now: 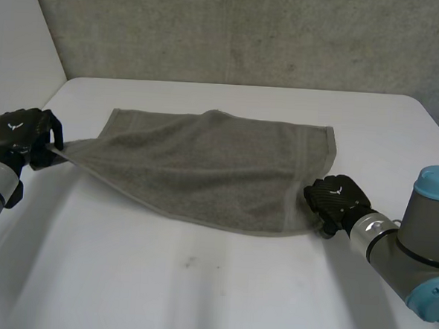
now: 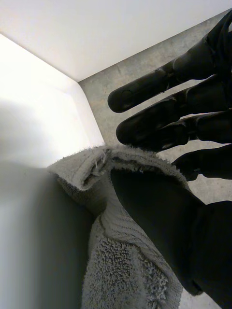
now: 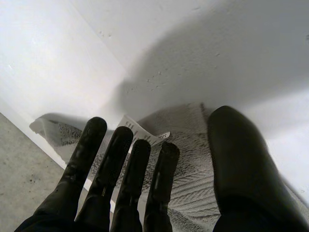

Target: Fold the towel.

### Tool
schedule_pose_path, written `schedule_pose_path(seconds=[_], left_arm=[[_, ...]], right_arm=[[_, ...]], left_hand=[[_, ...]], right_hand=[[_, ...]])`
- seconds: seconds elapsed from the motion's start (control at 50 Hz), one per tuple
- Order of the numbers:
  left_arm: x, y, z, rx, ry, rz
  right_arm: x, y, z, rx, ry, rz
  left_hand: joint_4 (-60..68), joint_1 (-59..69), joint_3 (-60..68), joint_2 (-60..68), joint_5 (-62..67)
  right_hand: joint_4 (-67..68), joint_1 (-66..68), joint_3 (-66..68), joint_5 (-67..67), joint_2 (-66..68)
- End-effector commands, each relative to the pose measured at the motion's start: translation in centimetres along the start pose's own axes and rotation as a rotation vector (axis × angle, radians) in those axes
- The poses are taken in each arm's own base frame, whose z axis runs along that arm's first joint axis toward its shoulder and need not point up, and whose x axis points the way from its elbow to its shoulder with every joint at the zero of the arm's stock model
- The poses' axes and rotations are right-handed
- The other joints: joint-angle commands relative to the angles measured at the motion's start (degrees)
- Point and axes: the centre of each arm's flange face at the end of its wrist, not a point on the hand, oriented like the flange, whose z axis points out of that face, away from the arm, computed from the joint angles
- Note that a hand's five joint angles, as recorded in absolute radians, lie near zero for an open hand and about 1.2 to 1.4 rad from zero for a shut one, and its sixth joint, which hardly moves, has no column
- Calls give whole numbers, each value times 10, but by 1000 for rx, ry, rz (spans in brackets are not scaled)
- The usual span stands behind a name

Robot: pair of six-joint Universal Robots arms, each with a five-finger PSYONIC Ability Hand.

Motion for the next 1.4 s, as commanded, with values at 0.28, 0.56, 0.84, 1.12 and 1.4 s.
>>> schedule_pose_path(seconds=[0.28,0.56,0.84,1.12,1.4], left_arm=[[4,3,-4,-14,11,-3],[31,-23,-56,-16,144,20],[47,-24,-114,-157,219,255],[60,13,18,-164,272,288],[72,19,113,-40,233,318]], right_arm=[[47,-43,-22,109,144,-9],[90,-42,-96,-195,-12,19],[105,-78,-141,-175,-65,-90],[125,-59,-10,-211,-55,-64],[140,-55,84,-40,142,-63]], left_hand=[[102,113,103,102,108],[102,113,103,102,108],[102,113,103,102,108],[102,113,103,102,108],[102,113,103,102,108]], right_hand=[[326,322,326,328,322],[326,322,326,328,322],[326,322,326,328,322],[326,322,326,328,322],[326,322,326,328,322]])
